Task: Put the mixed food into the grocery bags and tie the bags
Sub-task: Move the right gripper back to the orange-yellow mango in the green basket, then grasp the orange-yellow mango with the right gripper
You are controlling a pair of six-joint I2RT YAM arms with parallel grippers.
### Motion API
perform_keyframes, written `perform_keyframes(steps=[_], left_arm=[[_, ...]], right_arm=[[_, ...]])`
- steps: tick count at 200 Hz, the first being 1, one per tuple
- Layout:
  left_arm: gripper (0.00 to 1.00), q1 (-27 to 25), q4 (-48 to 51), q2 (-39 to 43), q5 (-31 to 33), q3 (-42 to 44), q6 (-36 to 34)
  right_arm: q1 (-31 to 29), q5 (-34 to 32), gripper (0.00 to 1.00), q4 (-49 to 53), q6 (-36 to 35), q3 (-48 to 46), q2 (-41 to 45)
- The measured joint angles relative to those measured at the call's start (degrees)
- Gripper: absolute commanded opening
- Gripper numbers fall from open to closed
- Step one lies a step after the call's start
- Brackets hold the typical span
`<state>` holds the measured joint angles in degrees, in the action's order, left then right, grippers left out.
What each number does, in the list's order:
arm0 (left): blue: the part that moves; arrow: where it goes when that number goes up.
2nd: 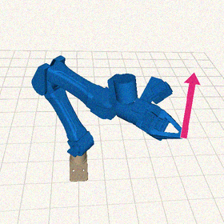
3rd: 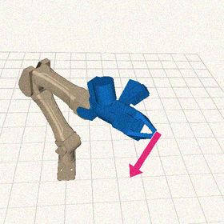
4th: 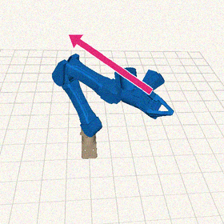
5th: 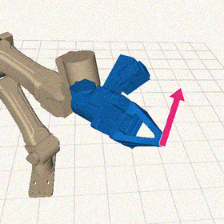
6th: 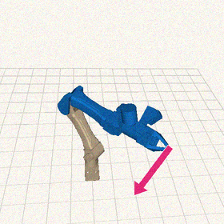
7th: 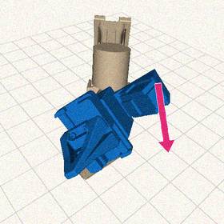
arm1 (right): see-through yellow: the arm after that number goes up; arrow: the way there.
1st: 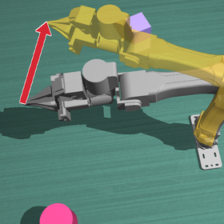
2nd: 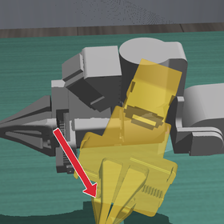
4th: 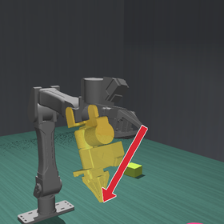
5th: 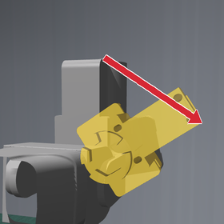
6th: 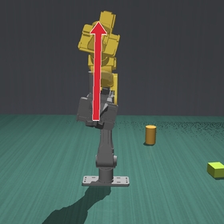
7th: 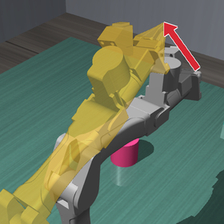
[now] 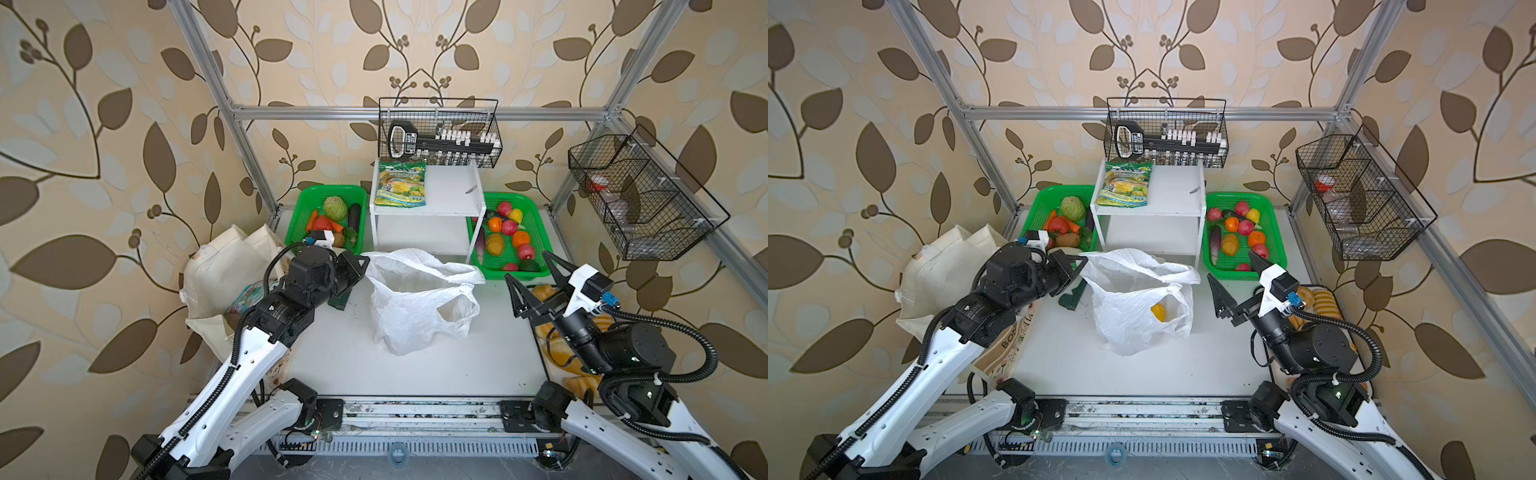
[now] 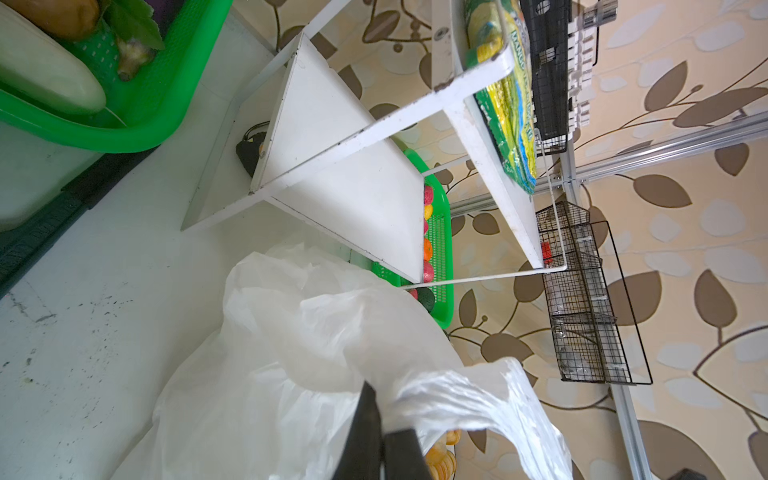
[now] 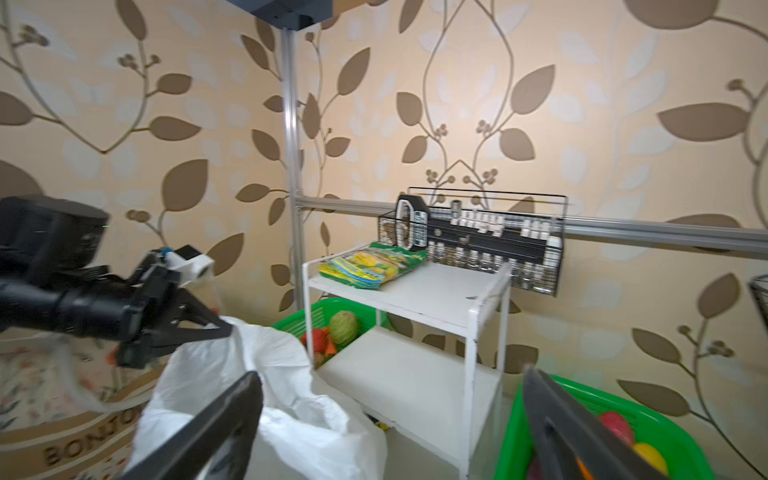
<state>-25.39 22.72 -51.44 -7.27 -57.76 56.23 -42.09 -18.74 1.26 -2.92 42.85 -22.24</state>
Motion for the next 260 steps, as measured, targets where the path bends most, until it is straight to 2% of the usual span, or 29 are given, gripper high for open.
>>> perform_keyframes(steps=[22, 42, 72, 90, 108, 129, 149, 185, 239, 260], left_arm=[[0.00, 0.00, -0.02, 0.00, 0.02, 0.00, 0.02], [0.00, 0.00, -0.02, -0.04, -0.02, 0.00, -0.02], [0.00, 0.00, -0.04, -0.09, -0.39, 0.00, -0.22], [0.00, 0.33, -0.13, -0.31, -1.73, 0.00, -0.66], [0.00, 0.35, -0.24, -0.90, -3.13, 0.00, -1.36], [0.00, 0.35, -0.17, -2.12, -4.57, 0.00, -2.27], [0.00, 0.35, 0.07, -3.32, -5.40, -0.07, -3.50], [0.00, 0.35, 0.20, -4.02, -6.05, -0.79, -4.87], [0.00, 0.37, 0.22, -4.02, -6.05, -0.96, -5.09], [0.00, 0.37, 0.24, -4.02, -6.01, -0.96, -5.09]], right_arm=[[4.70, -7.67, 0.97, 0.68, 2.75, -1.60, -1.90], [15.34, -7.82, 0.95, 6.29, 9.31, 0.68, -10.38], [37.48, 5.51, 0.83, 13.31, 23.67, 2.64, -27.96], [43.93, 12.44, 0.83, 15.85, 29.68, 2.71, -37.33], [44.59, 16.35, 0.83, 17.55, 32.39, 4.59, -46.29], [43.43, 17.29, 0.80, 17.51, 33.05, 9.40, -55.34], [42.49, 17.07, 0.72, 16.87, 32.54, 17.00, -64.02], [42.03, 16.85, 0.73, 16.70, 31.47, 31.54, -78.77], [42.10, 16.94, 0.76, 20.17, 30.45, 46.14, -93.48], [42.10, 17.05, 0.76, 21.75, 29.88, 49.00, -97.09]])
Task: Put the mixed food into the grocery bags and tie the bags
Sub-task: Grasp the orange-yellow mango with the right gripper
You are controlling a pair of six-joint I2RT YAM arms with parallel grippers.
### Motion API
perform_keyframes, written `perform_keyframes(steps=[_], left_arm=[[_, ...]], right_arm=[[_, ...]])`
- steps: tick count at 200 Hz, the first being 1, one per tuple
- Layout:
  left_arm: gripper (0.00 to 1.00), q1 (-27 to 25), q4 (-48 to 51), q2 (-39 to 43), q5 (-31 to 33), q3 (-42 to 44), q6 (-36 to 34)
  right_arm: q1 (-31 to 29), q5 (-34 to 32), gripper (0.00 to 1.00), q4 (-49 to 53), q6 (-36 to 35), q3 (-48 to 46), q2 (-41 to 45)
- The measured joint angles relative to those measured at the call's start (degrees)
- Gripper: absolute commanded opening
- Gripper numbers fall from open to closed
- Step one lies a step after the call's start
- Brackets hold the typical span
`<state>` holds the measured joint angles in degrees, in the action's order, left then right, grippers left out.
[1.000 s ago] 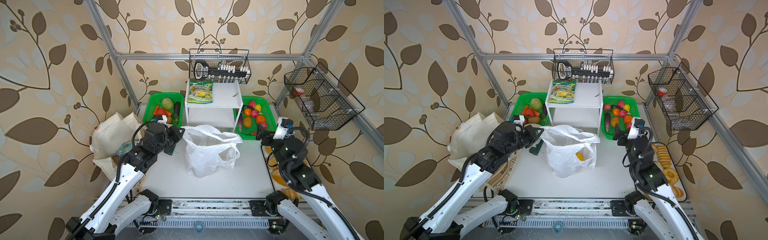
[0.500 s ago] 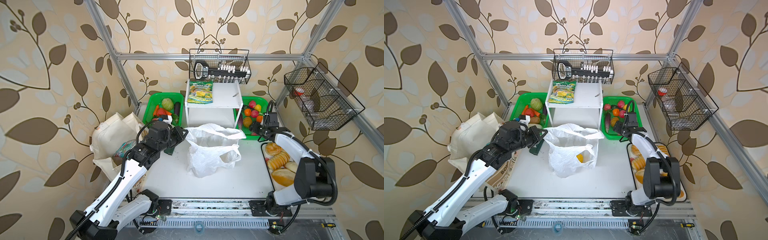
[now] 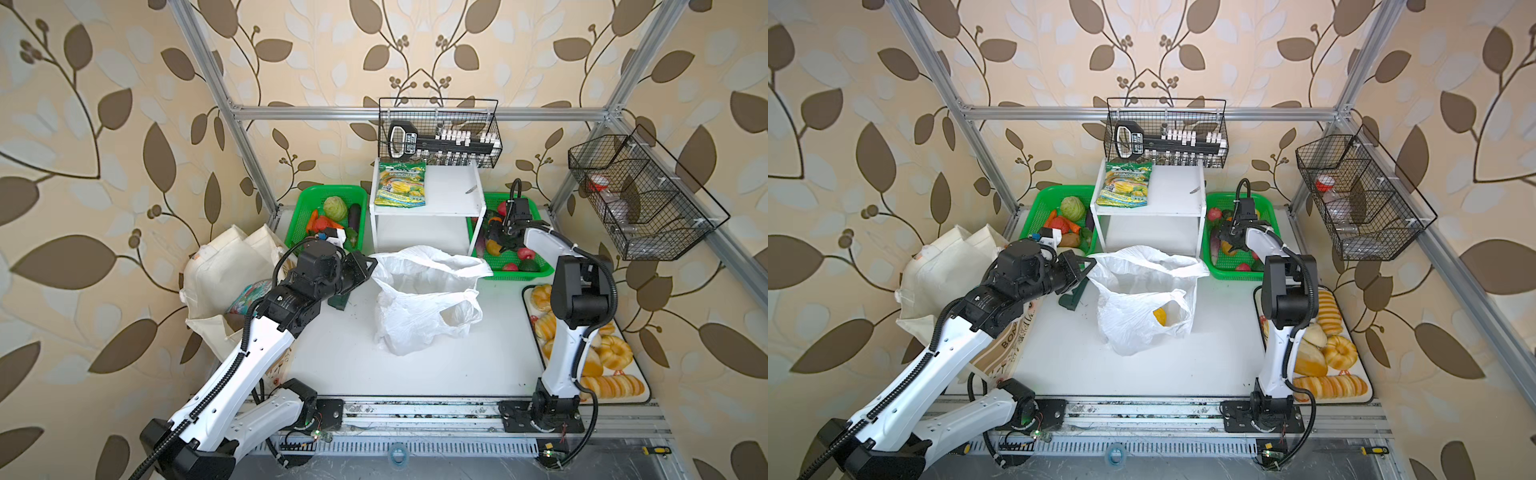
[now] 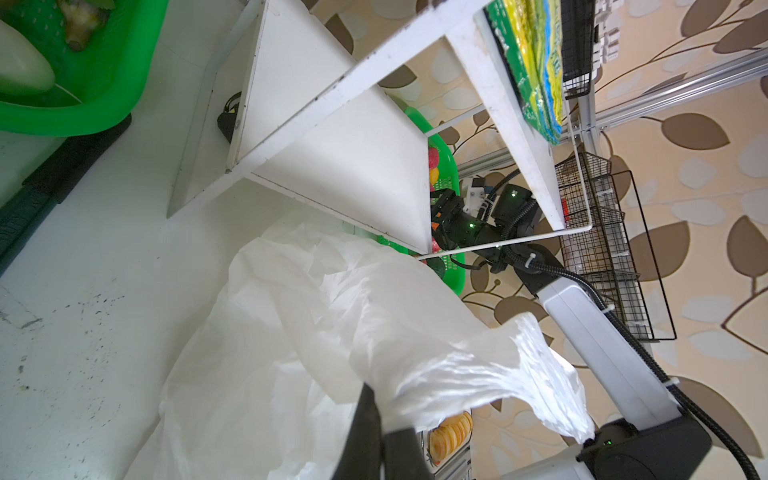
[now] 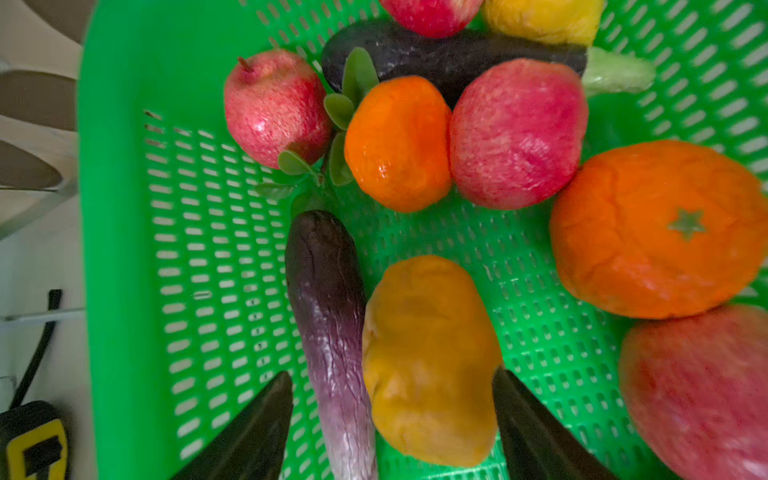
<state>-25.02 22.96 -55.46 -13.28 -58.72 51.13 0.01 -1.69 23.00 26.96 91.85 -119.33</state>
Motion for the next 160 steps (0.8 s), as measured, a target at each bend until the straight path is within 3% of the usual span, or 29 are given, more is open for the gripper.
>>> perform_keyframes(steps=[38, 87, 117, 160], left_arm=[[0.00, 0.00, 0.20, 0.00, 0.00, 0.00, 0.00], [0.00, 0.00, 1.05, 0.02, -0.02, 0.00, 0.04], [0.00, 0.00, 1.14, 0.52, 0.00, 0.00, 0.07], [0.00, 0.00, 2.32, 1.79, 0.00, 0.00, 0.07]], right_arm=[[0.00, 0.02, 0.71, 1.95, -0.81, 0.13, -2.69], [0.92, 0.44, 0.73, 1.99, -1.66, 0.31, -3.37], [1.86, 2.12, 0.53, 1.99, -2.71, 1.25, -4.24], [2.80, 7.74, 0.53, 2.51, -2.03, 0.55, -1.90]])
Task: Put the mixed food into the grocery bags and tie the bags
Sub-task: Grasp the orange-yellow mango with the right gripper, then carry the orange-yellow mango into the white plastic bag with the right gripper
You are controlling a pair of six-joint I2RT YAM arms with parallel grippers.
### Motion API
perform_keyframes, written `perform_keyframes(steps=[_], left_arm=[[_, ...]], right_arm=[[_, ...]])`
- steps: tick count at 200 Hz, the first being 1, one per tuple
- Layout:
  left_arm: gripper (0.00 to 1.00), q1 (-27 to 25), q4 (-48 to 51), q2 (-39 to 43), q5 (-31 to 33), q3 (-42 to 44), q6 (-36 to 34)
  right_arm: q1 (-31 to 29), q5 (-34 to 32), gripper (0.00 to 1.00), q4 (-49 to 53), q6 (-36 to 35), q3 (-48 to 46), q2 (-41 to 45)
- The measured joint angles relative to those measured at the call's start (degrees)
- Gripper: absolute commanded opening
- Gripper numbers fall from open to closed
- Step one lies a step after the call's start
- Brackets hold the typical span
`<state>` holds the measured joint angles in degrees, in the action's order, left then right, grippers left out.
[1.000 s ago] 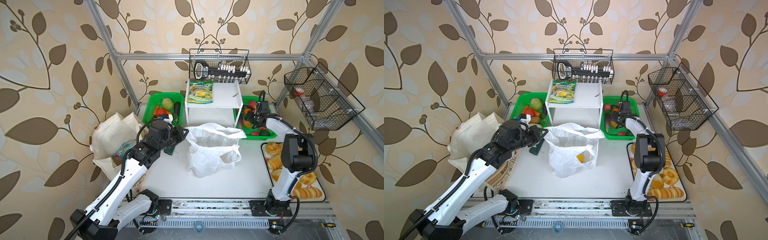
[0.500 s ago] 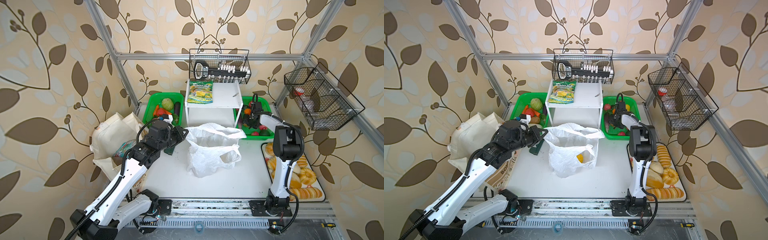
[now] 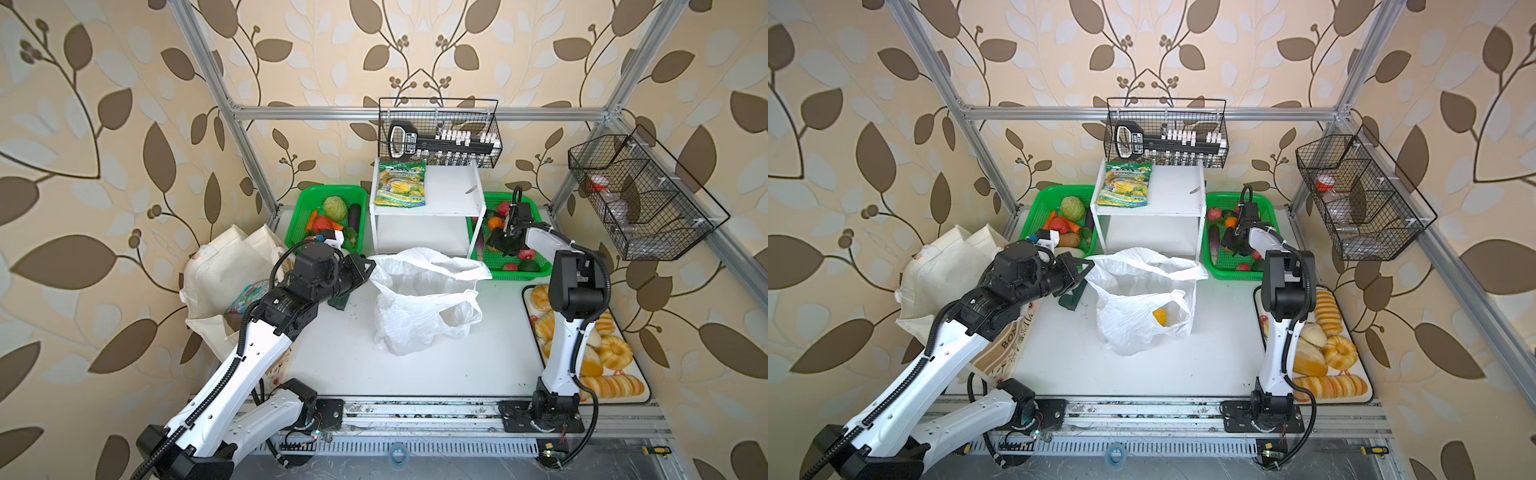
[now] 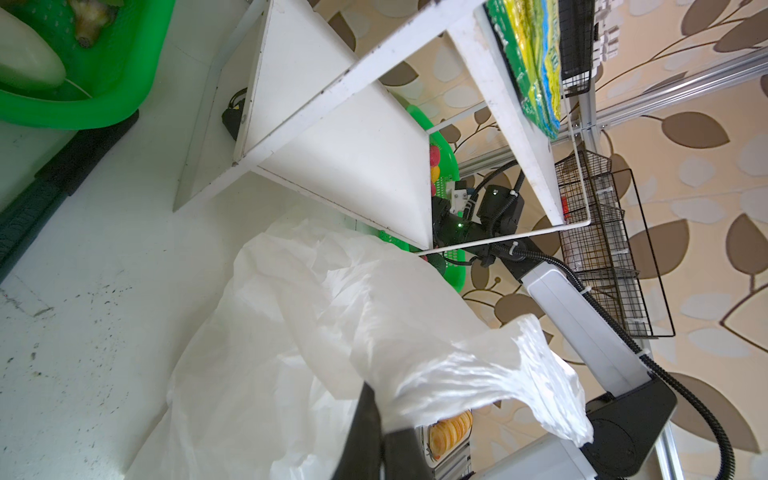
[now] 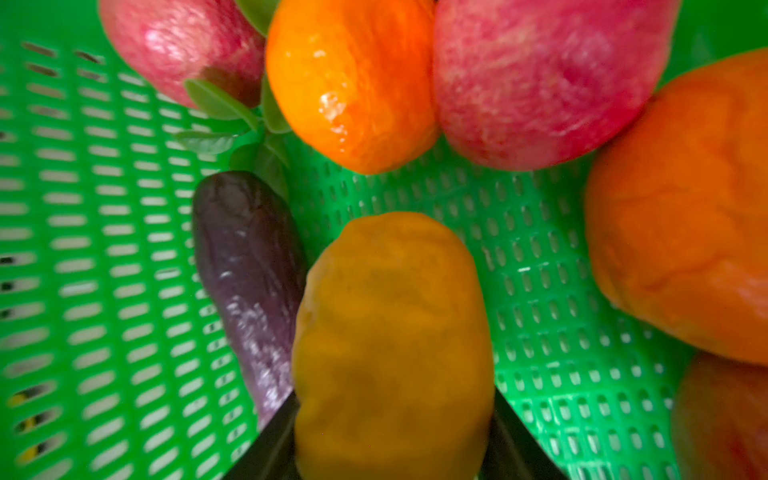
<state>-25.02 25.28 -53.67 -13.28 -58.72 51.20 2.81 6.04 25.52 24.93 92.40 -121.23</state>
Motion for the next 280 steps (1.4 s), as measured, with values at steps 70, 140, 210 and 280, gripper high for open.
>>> perform_keyframes(steps=[70, 140, 210, 280], left_arm=[[0.00, 0.00, 0.85, 2.60, 0.35, 0.00, 0.11], [0.00, 0.00, 0.61, 2.69, 0.24, 0.63, 2.32], [0.00, 0.00, -0.48, 2.64, 0.22, 0.98, 3.32], [0.00, 0.00, -1.55, 2.05, -0.17, 1.90, 3.96]], right_arm=[[0.63, 7.80, 0.52, -5.64, -0.11, -22.25, 39.67], [-4.31, 20.26, 0.52, -0.90, 3.30, -46.01, 70.60], [-20.61, 19.10, 0.50, 9.46, 6.47, -53.02, 88.85], [-34.86, 20.15, 0.53, -0.44, 6.51, -53.24, 81.83]])
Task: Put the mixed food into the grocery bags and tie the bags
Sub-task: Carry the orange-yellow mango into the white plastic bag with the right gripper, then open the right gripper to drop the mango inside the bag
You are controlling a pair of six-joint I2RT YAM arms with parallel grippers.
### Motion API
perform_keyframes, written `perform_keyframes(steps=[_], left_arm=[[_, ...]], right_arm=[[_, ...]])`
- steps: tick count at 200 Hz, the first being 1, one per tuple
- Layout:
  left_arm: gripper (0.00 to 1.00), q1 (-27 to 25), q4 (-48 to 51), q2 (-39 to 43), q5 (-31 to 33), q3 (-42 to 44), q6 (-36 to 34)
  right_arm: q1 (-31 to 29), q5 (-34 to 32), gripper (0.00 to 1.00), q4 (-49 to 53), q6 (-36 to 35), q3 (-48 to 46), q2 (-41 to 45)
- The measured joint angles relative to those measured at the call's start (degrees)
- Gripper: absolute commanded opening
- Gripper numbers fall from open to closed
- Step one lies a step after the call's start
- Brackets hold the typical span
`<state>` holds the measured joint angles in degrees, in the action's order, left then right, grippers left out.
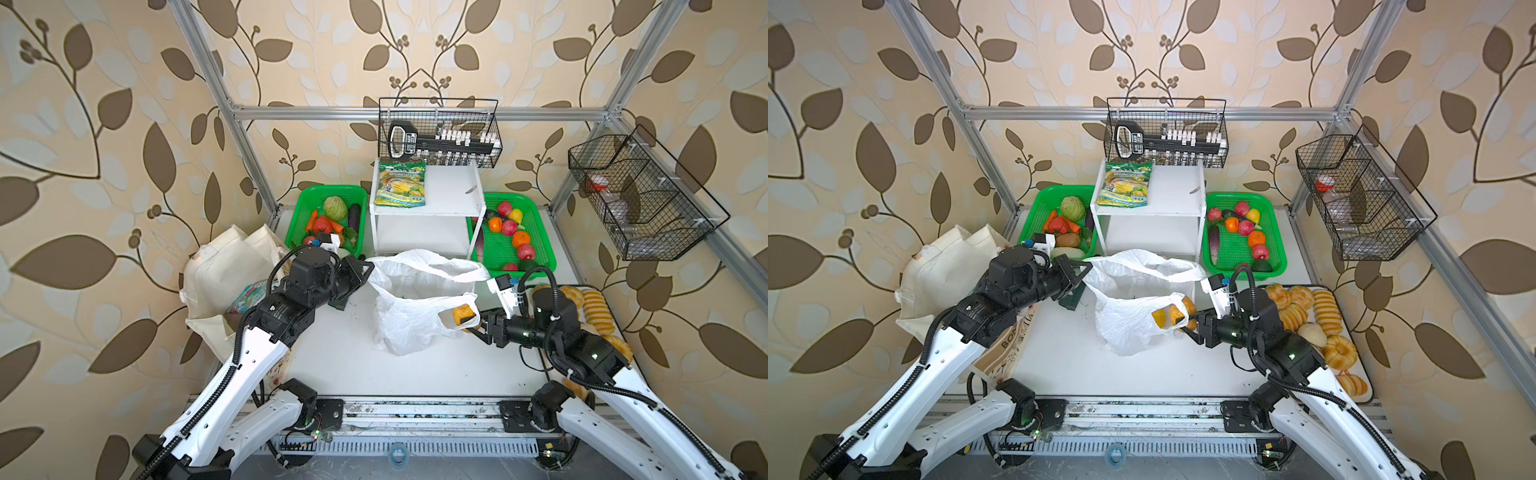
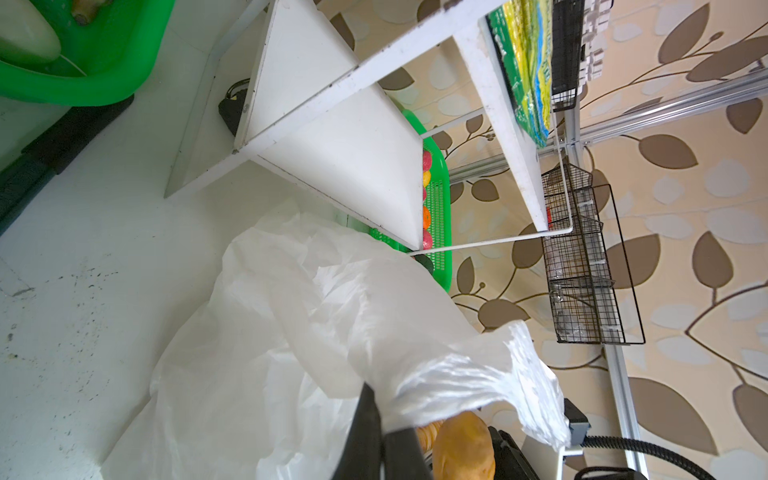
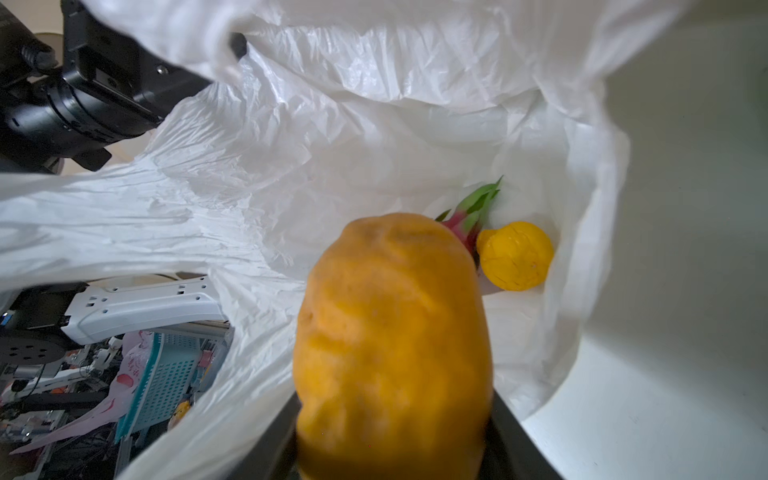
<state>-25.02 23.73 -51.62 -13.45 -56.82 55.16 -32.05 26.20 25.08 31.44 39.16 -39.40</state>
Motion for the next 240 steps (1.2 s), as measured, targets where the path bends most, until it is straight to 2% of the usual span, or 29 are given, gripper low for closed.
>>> perform_keyframes(steps=[20, 47, 77, 109, 175, 211, 240], left_arm=[[0.00, 0.00, 0.00, -0.04, -0.04, 0.02, 0.33], [0.00, 0.00, 0.09, 0.28, 0.07, 0.02, 0.37], [0.00, 0.00, 0.42, 1.99, 0.61, 0.39, 0.35], [0.00, 0.00, 0.44, 3.10, 0.92, 0.94, 0.37], [0.00, 0.00, -0.07, 2.36, 2.03, 2.64, 0.59], [0.00, 0.00, -0.07, 2.34, 2.36, 2.82, 0.63], [0.00, 0.00, -0.04, 2.38, 3.19, 2.82, 0.68]], right_arm=[[-2.16, -2.12, 0.55, -5.46, -0.55, 0.96, -7.48], [-3.87, -5.27, 0.67, -11.30, -0.92, 3.13, -15.96], [-5.03, -8.41, 0.80, -14.29, -2.43, 4.87, -18.58], [-5.25, -13.27, 0.84, -13.70, -4.79, 5.07, -13.75], [-5.31, -18.75, 0.86, -15.69, -8.72, -3.87, 7.80], [-5.31, -20.50, 0.86, -15.32, -9.14, -6.12, 11.17], [-5.33, -18.97, 0.86, -16.20, -10.36, -6.14, 11.34]])
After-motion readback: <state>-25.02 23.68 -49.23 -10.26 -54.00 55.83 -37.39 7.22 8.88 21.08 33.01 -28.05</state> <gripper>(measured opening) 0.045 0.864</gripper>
